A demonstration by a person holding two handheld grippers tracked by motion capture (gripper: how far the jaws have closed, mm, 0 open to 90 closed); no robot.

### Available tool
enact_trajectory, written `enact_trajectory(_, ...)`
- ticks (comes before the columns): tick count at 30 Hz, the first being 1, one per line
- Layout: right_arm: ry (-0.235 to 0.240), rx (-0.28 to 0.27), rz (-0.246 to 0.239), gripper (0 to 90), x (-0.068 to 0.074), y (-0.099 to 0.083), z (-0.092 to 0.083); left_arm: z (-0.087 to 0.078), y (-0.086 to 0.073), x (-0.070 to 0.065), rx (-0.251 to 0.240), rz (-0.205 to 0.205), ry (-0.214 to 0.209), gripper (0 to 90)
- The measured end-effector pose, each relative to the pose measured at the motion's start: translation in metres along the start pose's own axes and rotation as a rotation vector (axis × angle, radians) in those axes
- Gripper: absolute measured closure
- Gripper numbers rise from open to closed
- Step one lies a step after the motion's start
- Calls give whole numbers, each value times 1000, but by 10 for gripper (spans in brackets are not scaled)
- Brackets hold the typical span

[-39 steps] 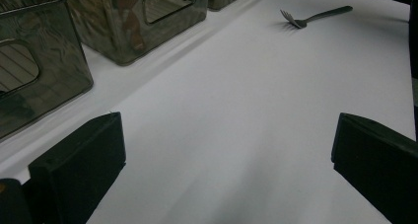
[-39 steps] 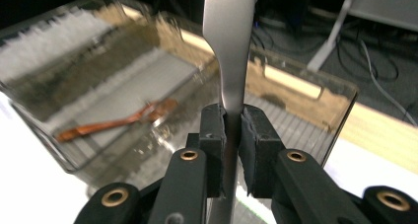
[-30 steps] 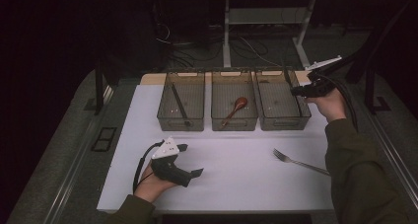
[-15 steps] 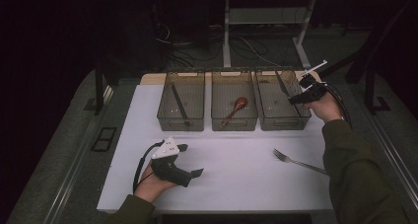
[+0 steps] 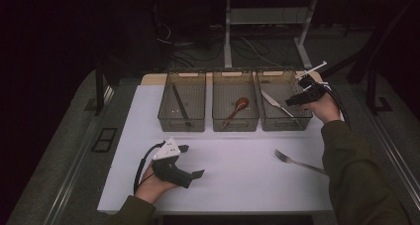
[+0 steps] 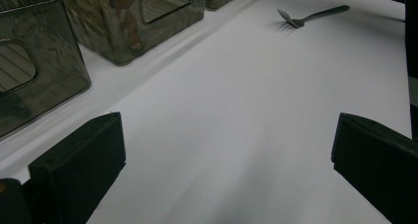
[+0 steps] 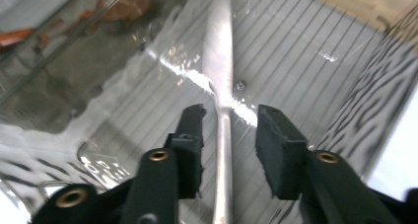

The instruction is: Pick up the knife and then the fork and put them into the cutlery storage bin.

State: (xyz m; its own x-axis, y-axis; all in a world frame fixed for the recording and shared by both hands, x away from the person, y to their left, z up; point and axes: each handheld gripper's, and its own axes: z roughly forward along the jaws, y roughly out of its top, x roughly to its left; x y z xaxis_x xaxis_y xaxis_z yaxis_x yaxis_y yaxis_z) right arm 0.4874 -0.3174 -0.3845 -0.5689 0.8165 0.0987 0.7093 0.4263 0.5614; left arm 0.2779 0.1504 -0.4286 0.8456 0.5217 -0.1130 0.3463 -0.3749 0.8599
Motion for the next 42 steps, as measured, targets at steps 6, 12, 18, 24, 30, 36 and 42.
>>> enact_trajectory(6,14,-103,19,467,3,-3,-18,0,0,0,0,0,-2,0)
enact_trajectory(12,72,-210,25,444,10,-15,-40,0,0,0,5,4,-5,0)
enact_trajectory(18,108,-297,-9,403,21,-37,-60,1,0,-1,5,4,-10,0)
enact_trajectory(24,124,-341,-51,384,35,-59,-72,0,-1,0,6,8,-16,0)
enact_trajectory(30,140,-339,-95,378,53,-79,-77,-2,-2,3,0,4,-25,0)
enact_trajectory(36,163,-293,-137,378,67,-95,-77,-4,-3,4,-4,5,-27,0)
enact_trajectory(42,163,-252,-162,380,77,-111,-74,-5,-3,4,-6,6,-28,0)
